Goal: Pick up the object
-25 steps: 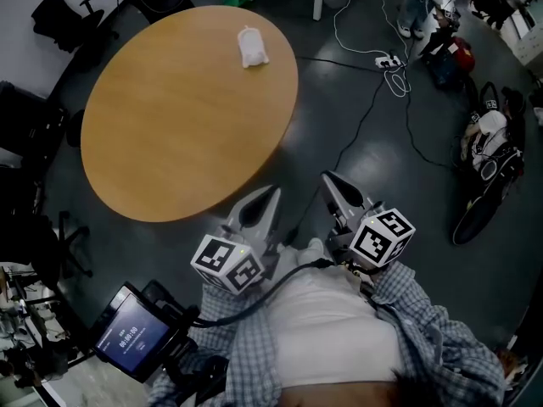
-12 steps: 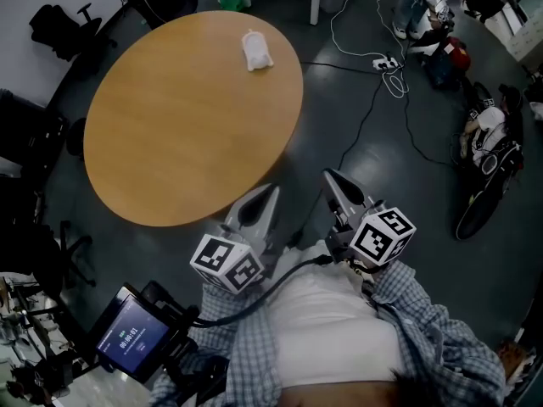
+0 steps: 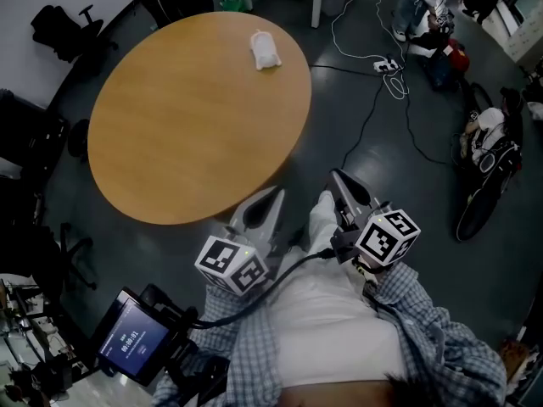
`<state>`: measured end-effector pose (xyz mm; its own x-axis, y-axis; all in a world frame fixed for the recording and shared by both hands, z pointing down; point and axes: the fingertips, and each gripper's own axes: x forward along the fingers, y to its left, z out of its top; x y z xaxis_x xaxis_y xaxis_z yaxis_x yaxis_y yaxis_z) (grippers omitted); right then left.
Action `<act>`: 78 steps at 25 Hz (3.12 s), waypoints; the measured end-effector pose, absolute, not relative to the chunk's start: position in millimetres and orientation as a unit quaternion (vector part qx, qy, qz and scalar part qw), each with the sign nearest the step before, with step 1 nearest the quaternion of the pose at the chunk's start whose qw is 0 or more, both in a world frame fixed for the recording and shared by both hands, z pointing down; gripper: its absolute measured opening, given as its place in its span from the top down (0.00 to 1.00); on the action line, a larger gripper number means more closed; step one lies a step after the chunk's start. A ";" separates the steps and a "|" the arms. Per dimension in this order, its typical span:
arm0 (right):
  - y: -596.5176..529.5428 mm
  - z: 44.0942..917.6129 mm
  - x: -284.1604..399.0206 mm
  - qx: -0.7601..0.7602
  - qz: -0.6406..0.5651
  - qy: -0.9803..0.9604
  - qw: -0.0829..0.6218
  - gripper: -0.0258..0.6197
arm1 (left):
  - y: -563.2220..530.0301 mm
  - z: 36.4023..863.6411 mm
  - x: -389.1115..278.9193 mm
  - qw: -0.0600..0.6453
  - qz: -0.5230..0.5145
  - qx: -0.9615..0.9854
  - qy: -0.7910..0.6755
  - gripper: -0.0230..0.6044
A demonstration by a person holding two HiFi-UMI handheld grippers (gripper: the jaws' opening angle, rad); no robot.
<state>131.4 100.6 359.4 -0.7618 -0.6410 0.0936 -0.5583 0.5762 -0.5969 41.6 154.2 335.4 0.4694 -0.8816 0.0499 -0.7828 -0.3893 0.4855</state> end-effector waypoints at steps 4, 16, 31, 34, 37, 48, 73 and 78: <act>94.9 355.5 128.5 -0.333 -0.303 0.890 0.067 0.95 | 152.3 333.4 35.7 0.222 -0.114 0.822 -0.511 0.96; 63.1 361.1 102.3 -0.302 -0.312 0.898 0.071 0.95 | 135.3 337.8 16.9 0.214 -0.099 0.808 -0.540 0.96; -104.1 415.7 39.3 -0.238 -0.343 0.909 -0.021 0.95 | -25.1 379.9 -44.9 0.262 -0.094 0.749 -0.602 0.96; -129.1 429.5 29.3 -0.229 -0.353 0.906 -0.039 0.95 | -47.0 392.2 -51.1 0.280 -0.099 0.733 -0.612 0.96; -153.8 443.7 19.6 -0.222 -0.359 0.905 -0.056 0.95 | -70.7 405.0 -57.4 0.296 -0.106 0.722 -0.616 0.96; -242.7 517.3 -32.9 -0.215 -0.406 0.880 -0.118 0.95 | -147.7 475.9 -95.7 0.364 -0.100 0.688 -0.620 0.96; -283.0 531.2 -79.9 -0.182 -0.421 0.867 -0.196 0.69 | -153.5 473.1 -107.8 0.381 -0.129 0.640 -0.655 0.96; -284.6 530.9 -85.7 -0.175 -0.417 0.868 -0.204 0.77 | -155.0 470.8 -108.3 0.385 -0.121 0.638 -0.656 0.96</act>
<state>-85.7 -284.6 530.9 -0.8557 -0.1334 0.5000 -0.4736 0.5915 -0.6526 -108.3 -155.0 470.8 0.1091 -0.9300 0.3511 -0.7443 0.1578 0.6490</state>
